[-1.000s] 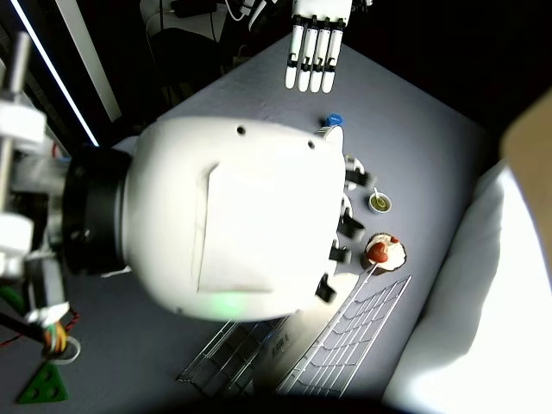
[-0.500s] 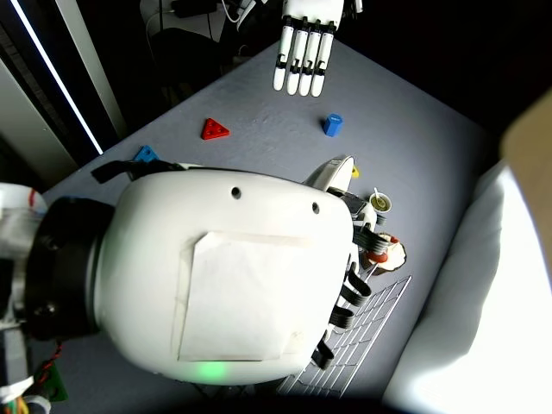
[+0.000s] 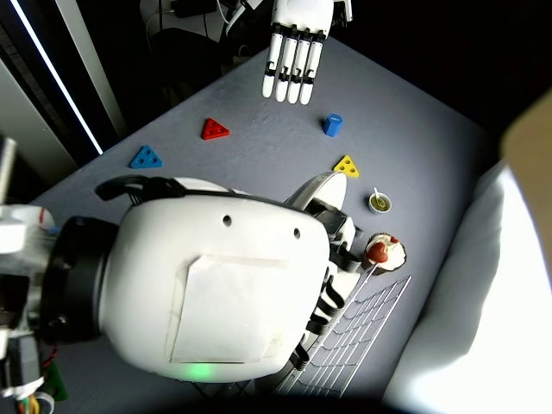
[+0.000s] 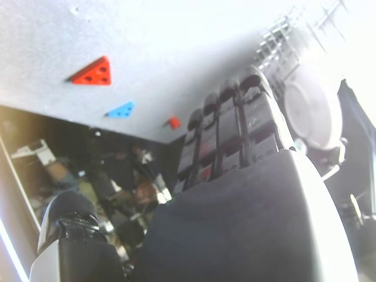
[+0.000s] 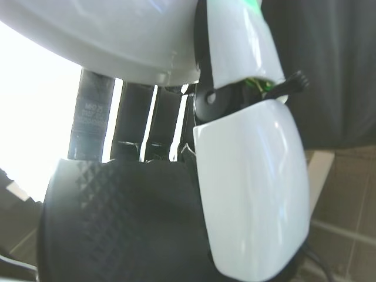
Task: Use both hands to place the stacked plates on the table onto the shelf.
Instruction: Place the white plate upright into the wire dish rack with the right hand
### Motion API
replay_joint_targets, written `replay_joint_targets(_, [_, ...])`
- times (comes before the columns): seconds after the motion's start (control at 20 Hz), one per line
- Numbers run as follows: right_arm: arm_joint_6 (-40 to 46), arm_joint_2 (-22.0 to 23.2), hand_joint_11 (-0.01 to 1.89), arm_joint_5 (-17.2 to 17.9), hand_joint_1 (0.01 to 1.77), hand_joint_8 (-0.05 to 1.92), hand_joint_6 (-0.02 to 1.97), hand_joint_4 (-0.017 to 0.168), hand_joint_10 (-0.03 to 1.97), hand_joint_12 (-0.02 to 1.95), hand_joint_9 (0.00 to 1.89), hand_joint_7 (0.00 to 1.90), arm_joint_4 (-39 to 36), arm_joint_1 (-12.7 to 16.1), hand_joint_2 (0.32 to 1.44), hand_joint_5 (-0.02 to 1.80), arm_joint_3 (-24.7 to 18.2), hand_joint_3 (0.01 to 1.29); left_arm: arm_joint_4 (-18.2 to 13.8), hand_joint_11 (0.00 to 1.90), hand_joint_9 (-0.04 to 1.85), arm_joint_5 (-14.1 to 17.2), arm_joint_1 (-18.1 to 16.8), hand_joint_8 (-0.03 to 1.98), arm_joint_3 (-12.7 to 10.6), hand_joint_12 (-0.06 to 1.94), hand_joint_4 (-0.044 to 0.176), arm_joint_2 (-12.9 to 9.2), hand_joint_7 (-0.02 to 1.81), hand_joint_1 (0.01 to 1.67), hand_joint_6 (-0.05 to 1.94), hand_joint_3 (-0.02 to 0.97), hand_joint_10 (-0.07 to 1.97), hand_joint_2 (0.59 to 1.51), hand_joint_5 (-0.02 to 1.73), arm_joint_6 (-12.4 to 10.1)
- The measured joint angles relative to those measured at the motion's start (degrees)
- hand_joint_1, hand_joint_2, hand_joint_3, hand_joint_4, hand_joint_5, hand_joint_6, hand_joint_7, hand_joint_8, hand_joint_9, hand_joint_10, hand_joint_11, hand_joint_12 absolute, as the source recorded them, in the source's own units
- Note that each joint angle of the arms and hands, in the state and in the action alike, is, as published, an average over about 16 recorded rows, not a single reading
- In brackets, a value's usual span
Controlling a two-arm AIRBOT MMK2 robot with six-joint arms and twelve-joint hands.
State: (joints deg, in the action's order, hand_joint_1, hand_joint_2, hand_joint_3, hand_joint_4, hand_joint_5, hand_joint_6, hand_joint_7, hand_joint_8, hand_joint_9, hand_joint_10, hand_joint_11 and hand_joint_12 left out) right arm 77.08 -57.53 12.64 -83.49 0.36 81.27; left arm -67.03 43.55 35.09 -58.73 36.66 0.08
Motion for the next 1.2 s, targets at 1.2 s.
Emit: replay_joint_targets(1.2, [3.40,-0.85,1.02,3.78,1.47,0.76,0.85,-0.008,0.82,1.10,1.10,0.99,0.20,-4.58,0.99,0.88,4.93,0.01,-0.05,0.12,0.13,1.04,-0.69,0.00,0.75,0.02,0.000,0.28,0.12,0.13,0.02,0.011,0.00,0.939,0.07,0.01])
